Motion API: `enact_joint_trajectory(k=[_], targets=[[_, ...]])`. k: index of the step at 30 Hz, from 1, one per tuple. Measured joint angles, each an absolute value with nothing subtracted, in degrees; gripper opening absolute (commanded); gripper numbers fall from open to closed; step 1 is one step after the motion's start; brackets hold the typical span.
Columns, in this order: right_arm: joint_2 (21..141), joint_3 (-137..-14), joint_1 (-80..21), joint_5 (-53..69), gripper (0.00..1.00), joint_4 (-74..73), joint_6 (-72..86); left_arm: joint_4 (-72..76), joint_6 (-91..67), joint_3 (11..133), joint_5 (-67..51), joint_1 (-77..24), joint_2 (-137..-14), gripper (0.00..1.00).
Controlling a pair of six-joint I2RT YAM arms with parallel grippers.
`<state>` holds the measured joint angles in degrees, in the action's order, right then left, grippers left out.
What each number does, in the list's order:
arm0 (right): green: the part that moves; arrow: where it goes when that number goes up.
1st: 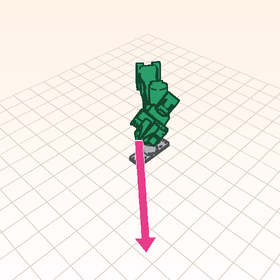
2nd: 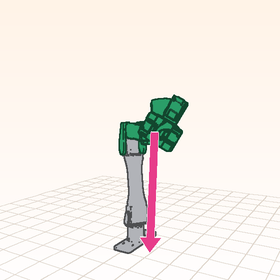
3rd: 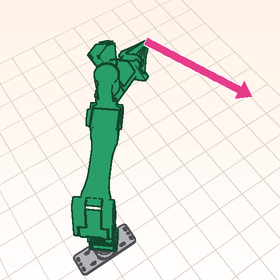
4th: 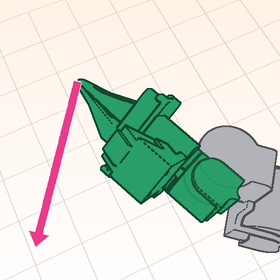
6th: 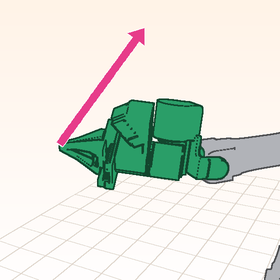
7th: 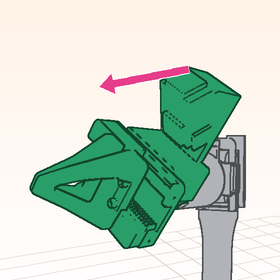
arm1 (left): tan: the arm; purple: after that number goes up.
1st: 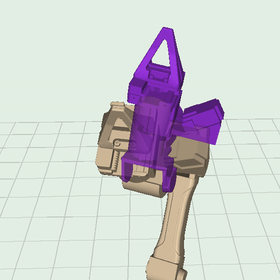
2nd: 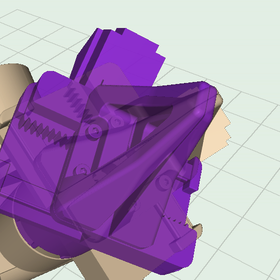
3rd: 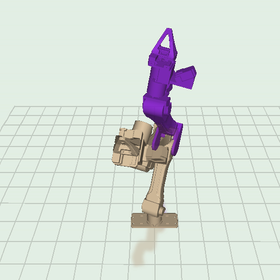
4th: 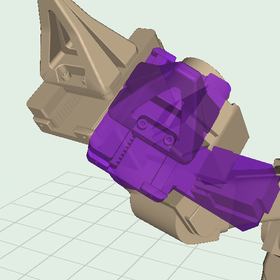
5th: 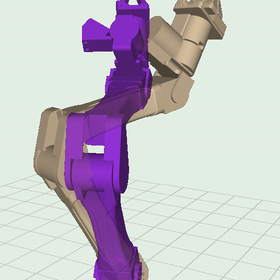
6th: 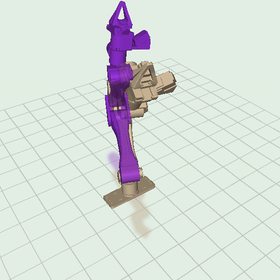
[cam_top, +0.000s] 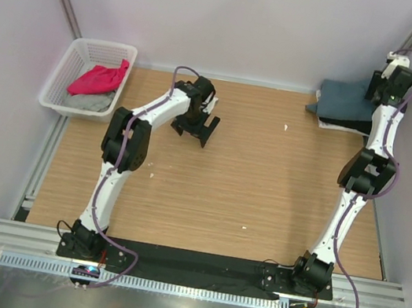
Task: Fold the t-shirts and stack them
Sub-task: Neatly place the folded tshirt to the corner
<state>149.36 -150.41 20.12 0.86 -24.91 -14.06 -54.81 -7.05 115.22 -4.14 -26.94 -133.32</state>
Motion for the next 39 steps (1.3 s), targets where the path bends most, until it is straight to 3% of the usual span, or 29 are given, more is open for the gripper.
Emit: enact_joint_trajectory(k=[2,5,12,18,21,25,30,39], targets=[[149.1,-150.95,20.1,-0.23,0.76,-24.93,-14.63,-54.85,-7.05,115.26,-4.19,-26.94,-133.32,1.0],[146.85,-150.71,20.1,-0.78,0.84,-25.8,-14.57,-55.16,-7.03,116.14,-4.12,-26.94,-133.32,1.0],[124.27,-136.62,19.99,3.31,0.85,-25.32,-11.07,-55.48,-7.03,125.36,-4.16,-26.92,-132.79,1.0],[99.46,-120.64,20.01,16.62,0.85,-21.85,1.72,-55.46,-7.07,129.62,-7.03,-26.61,-128.92,1.0],[94.45,-111.87,20.45,25.04,0.85,-19.46,11.9,-54.74,-7.2,126.91,-9.23,-26.5,-125.14,1.0],[97.82,-102.02,21.74,33.74,0.84,-16.56,21.87,-53.8,-7.49,120.11,-12.25,-26.5,-120.03,1.0],[113.99,-97.43,22.63,38.85,0.84,-17.82,28.58,-53.3,-8.78,116.44,-15.59,-26.5,-119.0,1.0],[128.88,-112.09,24.58,40.14,0.84,-20.29,28.58,-53.19,-8.71,114.69,-16.16,-26.5,-119.24,1.0]])
